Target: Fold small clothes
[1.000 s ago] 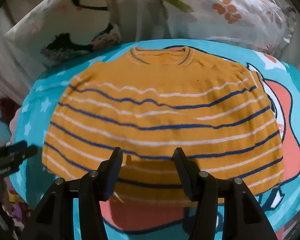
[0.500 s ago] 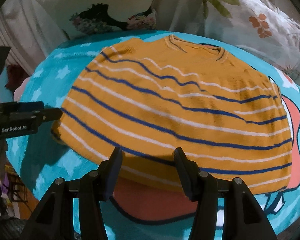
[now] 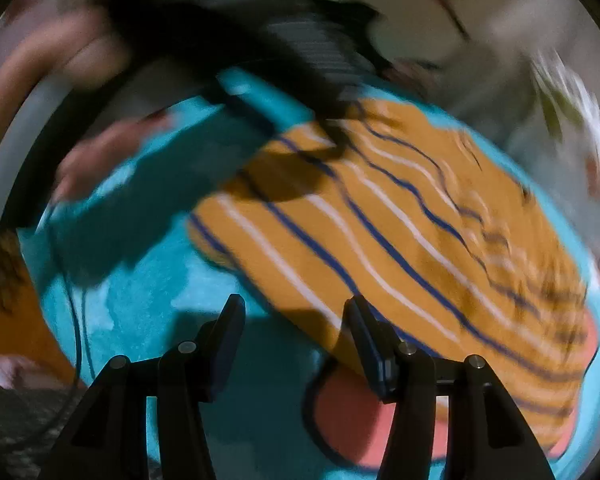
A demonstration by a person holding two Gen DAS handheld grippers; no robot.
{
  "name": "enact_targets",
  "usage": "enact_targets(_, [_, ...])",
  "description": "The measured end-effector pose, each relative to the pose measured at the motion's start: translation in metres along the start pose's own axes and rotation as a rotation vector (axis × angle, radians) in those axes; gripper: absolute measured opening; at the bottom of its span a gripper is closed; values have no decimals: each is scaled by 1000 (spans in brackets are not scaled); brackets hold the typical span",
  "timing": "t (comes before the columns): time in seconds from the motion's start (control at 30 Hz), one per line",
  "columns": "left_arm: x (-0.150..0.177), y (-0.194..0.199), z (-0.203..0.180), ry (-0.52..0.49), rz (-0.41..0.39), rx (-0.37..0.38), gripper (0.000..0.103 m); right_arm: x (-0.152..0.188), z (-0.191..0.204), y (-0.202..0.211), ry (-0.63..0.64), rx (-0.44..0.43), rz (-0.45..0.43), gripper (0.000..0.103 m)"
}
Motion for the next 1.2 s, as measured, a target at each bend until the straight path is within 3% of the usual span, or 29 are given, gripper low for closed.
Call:
enact_targets(0.23, [-37, -40, -10, -76, 108, 88, 69, -4, 47, -27, 221, 119, -44, 58])
enact_targets(0.3, [-43, -45, -10, -82, 136, 125, 76, -12, 51, -33, 231, 139, -59, 58])
enact_targets(0.43, [-50, -47, -3, -54, 156, 210, 77, -26, 54, -46, 216, 153, -81, 58])
enact_targets(0.53, [-53, -48, 7, 34, 134, 257, 77, -34, 52, -53, 175, 133, -81, 49])
enact_targets(0.57, [-53, -47, 10, 61, 121, 258, 69, -35, 50, -53, 157, 120, -78, 38])
enact_targets(0.6, [-53, -47, 13, 83, 108, 233, 44, -36, 49, -54, 139, 113, -70, 27])
enact_targets(0.63, [-52, -48, 17, 97, 98, 180, 30, -37, 47, -53, 131, 113, -69, 23])
enact_targets(0.7, [-52, -46, 23, 150, 87, 176, 21, -39, 44, -49, 101, 110, -73, 13])
enact_targets(0.97, [-54, -25, -15, 92, 5, 58, 15, -43, 9, -9, 5, 59, -138, 10])
enact_targets(1.1, [-61, -6, -40, 95, -37, 55, 15, -35, -19, 26, -71, 23, -189, 10])
enact_targets(1.2, [-73, 1, -80, 75, -60, 82, 15, -23, -53, 54, -126, 29, -227, 9])
Point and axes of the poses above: each gripper's, at about its wrist camera, not at the fingertips, and y roughly against the way its jaws point, z to its left, x to its underside, the point moved 1 cm from there along -y, roughly the way its jaws point, and after that the axes turned 9 degrees about -z, right-handed, at the moved point
